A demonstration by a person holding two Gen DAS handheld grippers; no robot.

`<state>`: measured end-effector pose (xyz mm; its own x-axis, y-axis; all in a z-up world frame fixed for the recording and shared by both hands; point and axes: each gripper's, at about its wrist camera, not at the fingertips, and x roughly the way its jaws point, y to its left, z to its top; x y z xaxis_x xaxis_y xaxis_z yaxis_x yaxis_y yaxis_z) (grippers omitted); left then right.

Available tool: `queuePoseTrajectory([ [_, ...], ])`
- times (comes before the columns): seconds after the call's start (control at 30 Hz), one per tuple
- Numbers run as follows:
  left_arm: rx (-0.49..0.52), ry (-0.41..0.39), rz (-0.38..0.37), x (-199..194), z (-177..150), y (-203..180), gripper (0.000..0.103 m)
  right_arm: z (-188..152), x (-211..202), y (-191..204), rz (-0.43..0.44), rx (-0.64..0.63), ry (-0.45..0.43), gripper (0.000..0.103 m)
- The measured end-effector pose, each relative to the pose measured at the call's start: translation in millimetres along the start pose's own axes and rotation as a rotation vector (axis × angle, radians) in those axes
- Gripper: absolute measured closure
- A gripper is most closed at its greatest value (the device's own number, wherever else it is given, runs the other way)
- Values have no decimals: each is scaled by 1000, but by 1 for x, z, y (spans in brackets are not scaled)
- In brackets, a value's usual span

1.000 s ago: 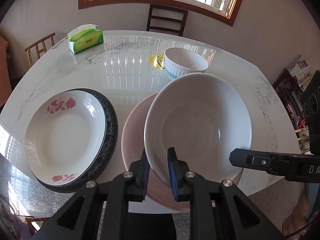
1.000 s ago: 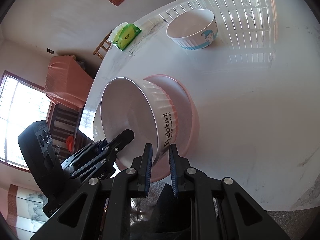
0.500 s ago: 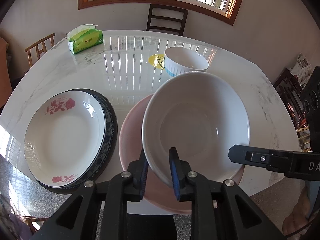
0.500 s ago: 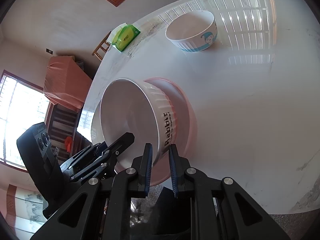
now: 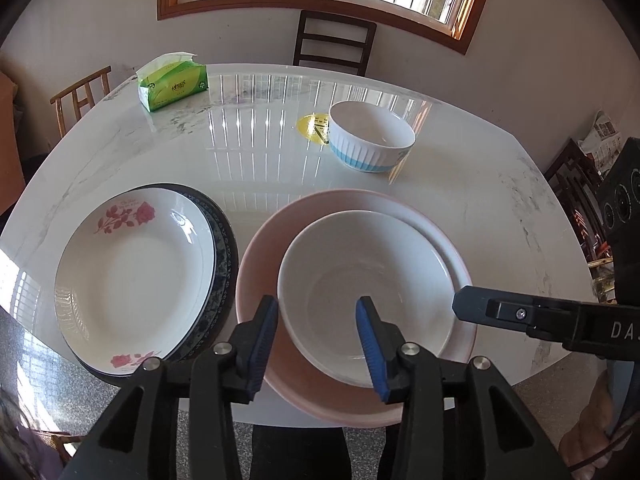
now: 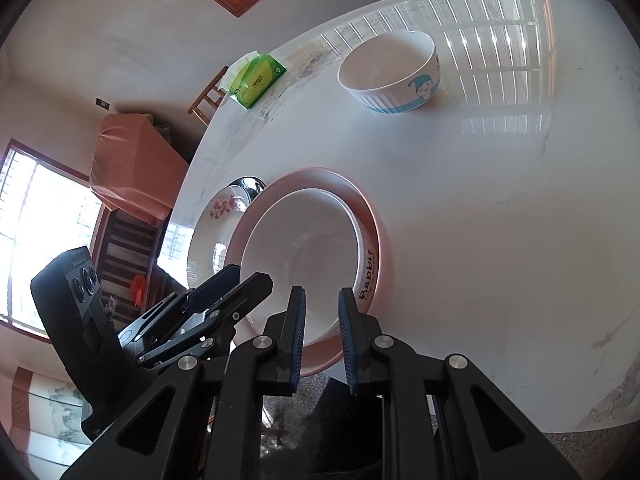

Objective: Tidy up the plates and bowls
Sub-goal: 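Move the left gripper to the white blue-striped cartoon bowl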

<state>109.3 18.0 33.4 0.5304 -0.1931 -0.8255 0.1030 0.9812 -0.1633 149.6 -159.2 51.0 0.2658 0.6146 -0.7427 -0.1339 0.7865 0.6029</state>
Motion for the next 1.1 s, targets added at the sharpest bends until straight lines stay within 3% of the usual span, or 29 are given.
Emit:
queuePoseTrajectory([
  [0.2,-5,-51,-18,-18,6,5,61,5,-19,-8,15,-5,-67,82],
  [0.43,32,-112,17,-25,31,4,60,18,-33,-29,-111,-41,-148,74],
  [0.53,29,-95,4,-15,49,7,60,29,-35,-40,-157,-60,-182,63],
  [0.67,22,-54,-40,7,79,13,60,49,-35,-55,-207,-85,-228,59],
  [0.77,28,-12,-104,27,106,15,60,68,-30,-67,-197,-72,-232,58],
  [0.93,49,22,-124,63,146,15,60,100,-22,-81,-160,-40,-251,45],
  [1.1,43,84,-208,103,181,16,60,134,-7,-89,-94,16,-230,43],
])
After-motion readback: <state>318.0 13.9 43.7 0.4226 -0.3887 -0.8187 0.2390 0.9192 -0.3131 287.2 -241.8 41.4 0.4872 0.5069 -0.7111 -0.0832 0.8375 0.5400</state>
